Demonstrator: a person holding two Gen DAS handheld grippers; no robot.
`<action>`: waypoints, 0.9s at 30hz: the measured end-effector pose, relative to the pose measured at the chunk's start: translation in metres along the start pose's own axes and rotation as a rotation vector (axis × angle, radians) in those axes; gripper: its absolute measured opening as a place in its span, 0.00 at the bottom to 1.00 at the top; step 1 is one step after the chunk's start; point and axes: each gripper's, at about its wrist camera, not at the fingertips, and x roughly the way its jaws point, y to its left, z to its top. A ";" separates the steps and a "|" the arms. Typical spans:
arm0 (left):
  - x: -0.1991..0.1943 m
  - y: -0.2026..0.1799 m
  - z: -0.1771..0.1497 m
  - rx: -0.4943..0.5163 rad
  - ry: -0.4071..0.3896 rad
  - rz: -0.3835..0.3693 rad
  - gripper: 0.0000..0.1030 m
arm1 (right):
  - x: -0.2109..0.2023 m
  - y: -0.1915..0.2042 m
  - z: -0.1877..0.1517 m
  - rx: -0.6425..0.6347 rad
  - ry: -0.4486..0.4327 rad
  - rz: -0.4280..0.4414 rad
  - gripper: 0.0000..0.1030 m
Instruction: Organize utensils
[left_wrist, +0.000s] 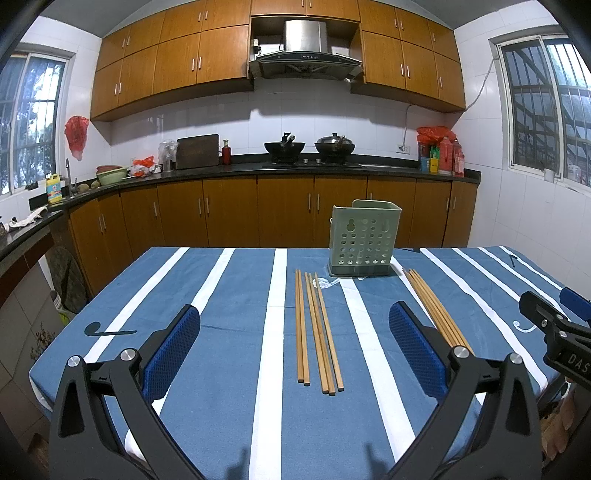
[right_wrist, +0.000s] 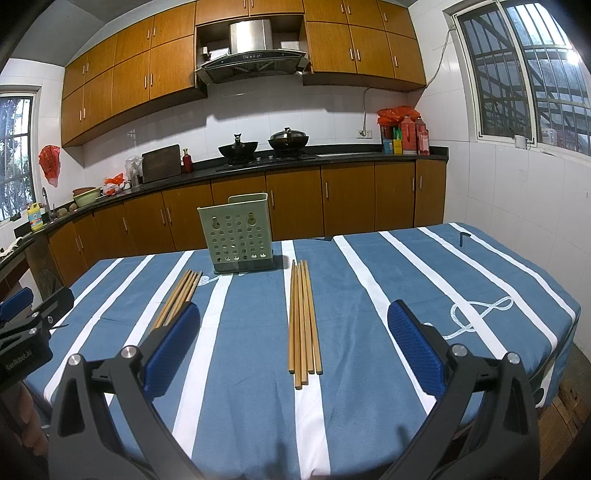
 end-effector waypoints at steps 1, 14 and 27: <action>0.000 0.000 0.000 0.000 0.000 0.000 0.98 | 0.000 0.000 0.000 0.000 0.000 0.000 0.96; 0.000 -0.003 0.000 0.000 0.004 0.002 0.98 | 0.001 -0.001 0.000 0.003 0.003 0.002 0.96; 0.002 -0.005 -0.002 0.000 0.005 0.002 0.98 | 0.003 -0.001 0.000 0.004 0.004 0.003 0.96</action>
